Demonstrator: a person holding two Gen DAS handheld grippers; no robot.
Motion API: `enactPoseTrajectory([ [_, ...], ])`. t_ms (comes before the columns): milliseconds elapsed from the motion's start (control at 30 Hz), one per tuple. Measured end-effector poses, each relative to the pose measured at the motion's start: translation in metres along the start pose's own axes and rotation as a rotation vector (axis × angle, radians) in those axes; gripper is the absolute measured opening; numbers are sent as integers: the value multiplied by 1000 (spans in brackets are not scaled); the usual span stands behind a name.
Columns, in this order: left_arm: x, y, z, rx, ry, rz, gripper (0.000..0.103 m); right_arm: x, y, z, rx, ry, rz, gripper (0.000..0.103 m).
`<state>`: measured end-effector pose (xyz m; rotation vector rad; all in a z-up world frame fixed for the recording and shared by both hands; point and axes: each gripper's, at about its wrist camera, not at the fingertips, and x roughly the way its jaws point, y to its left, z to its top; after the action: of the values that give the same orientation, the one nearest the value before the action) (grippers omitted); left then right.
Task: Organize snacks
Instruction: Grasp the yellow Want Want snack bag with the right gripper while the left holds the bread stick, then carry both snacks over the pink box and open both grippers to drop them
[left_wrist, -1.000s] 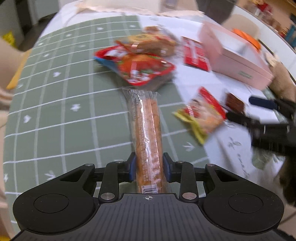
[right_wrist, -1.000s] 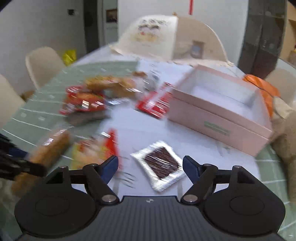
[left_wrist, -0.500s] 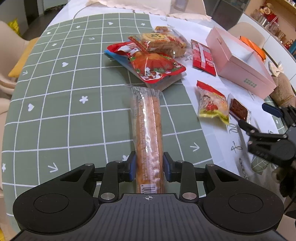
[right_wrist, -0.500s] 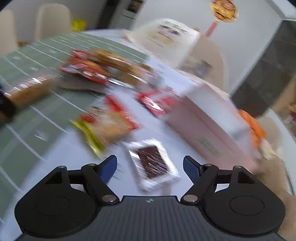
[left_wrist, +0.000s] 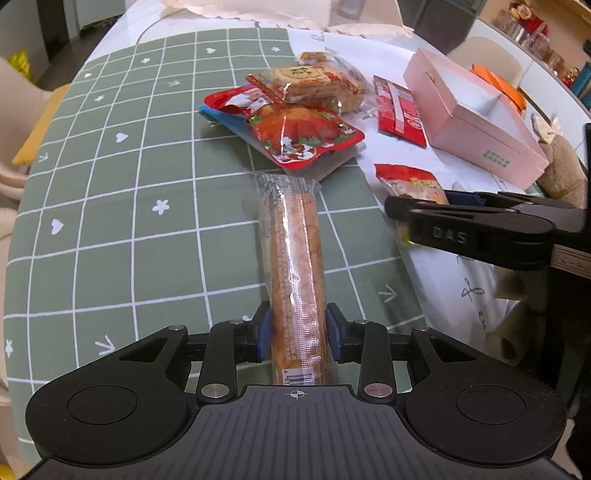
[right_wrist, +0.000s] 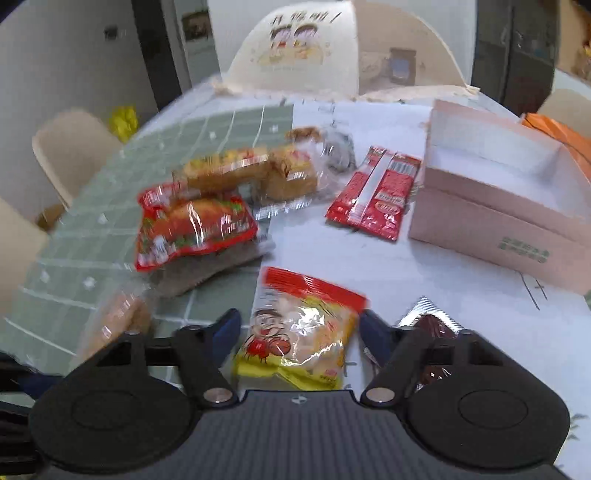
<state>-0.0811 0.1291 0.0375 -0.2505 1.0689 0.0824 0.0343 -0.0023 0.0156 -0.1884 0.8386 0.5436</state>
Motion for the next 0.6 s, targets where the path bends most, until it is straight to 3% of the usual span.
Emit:
enactPoseTrajectory([
  [167,-2,-3,-3,-4,-15,-11,33,-28,-22,-8,-12,-4,50,52],
  [300,-10,-24,-8,75,-37,-77,32,-54,-55,-22,-14,-7,22,52],
  [400,-19,-44,-2,111,-53,-161,32,-71,-83,-32,6,-10,-47,52],
  [500,-35,-64,26,127,-94,-277,32,-89,-111,-33,57,-36,-97,52],
  [600,-56,-90,75,188,-161,-350,32,-119,-137,-15,116,-126,-102,52],
])
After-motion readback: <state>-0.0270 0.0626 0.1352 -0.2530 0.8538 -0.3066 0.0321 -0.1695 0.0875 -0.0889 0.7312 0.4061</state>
